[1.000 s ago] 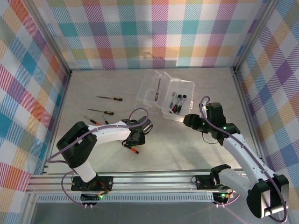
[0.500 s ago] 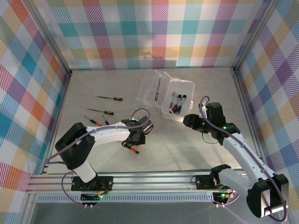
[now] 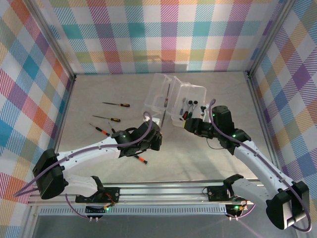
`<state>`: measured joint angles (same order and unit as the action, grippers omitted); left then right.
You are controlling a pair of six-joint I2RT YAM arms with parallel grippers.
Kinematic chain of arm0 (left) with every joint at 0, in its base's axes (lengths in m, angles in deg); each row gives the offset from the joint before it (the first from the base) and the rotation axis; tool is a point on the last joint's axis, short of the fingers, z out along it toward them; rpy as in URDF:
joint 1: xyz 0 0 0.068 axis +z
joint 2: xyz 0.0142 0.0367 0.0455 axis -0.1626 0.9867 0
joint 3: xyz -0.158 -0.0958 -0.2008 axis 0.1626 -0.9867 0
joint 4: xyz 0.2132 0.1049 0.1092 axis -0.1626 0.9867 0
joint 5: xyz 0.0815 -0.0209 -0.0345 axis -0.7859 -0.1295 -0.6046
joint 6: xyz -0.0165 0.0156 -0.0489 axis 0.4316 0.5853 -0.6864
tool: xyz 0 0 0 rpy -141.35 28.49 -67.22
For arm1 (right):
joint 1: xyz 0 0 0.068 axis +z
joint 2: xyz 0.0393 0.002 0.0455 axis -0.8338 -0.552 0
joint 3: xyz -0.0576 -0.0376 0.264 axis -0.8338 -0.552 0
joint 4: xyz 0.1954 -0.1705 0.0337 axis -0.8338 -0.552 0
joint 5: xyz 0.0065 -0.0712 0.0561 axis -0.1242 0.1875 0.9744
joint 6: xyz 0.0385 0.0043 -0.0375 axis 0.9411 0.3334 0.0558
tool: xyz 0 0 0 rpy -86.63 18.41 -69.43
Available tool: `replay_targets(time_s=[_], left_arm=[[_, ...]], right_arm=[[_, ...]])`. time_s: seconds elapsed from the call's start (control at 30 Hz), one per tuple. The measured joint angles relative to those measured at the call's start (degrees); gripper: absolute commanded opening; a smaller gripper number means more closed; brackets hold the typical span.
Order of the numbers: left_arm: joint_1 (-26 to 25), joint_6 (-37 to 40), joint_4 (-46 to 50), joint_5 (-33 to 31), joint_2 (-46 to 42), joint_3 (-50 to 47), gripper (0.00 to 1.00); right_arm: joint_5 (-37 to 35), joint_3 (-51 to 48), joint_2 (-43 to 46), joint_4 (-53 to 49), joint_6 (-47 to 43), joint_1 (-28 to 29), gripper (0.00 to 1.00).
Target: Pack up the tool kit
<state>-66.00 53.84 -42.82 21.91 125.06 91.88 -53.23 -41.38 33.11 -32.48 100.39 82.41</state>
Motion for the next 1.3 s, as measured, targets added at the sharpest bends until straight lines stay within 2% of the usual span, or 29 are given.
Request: replay_targets(time_s=[0.1,0.27,0.53,0.63,0.83,0.9,1.0,1.07,1.17,1.3], left_arm=[[-0.46,1.6,-4.94,4.17,2.21,0.15,0.01],[-0.66,2.75,-8.59,8.85,5.86,2.34,0.01],[-0.83,3.1,-8.94,11.58,6.69,4.96,0.0],[-1.11,3.15,-8.94,12.02,6.75,5.49,0.01],[-1.36,3.3,-8.66,12.15,7.17,5.6,0.01],[-1.38,3.3,-8.59,12.15,7.28,5.6,0.05],[-1.38,3.3,-8.61,12.15,7.28,5.6,0.12],[-1.38,3.3,-8.61,12.04,7.28,5.6,0.18],[-1.4,3.32,-8.52,11.61,7.26,5.6,0.47],[-1.46,3.08,-7.74,8.52,6.91,5.6,0.73]], right_arm=[[-0.57,-0.52,0.0,4.44,2.67,3.06,0.4],[-2.47,-2.78,-0.26,8.17,5.77,3.5,0.4],[-3.43,-3.28,-5.31,10.03,6.84,3.5,0.37],[-3.78,-3.28,-6.1,10.6,7.15,3.5,0.31],[-3.74,-3.08,-6.91,11.54,7.65,3.72,0.1],[-3.74,-2.99,-6.91,11.63,7.69,3.8,0.05],[-3.78,-2.95,-6.88,11.65,7.61,3.8,0.0],[-3.87,-2.95,-6.8,11.65,7.65,3.8,0.0],[-4.61,-2.78,-6.73,11.37,7.58,3.8,0.0],[-7.3,-0.39,-6.93,8.37,6.54,3.58,0.0]])
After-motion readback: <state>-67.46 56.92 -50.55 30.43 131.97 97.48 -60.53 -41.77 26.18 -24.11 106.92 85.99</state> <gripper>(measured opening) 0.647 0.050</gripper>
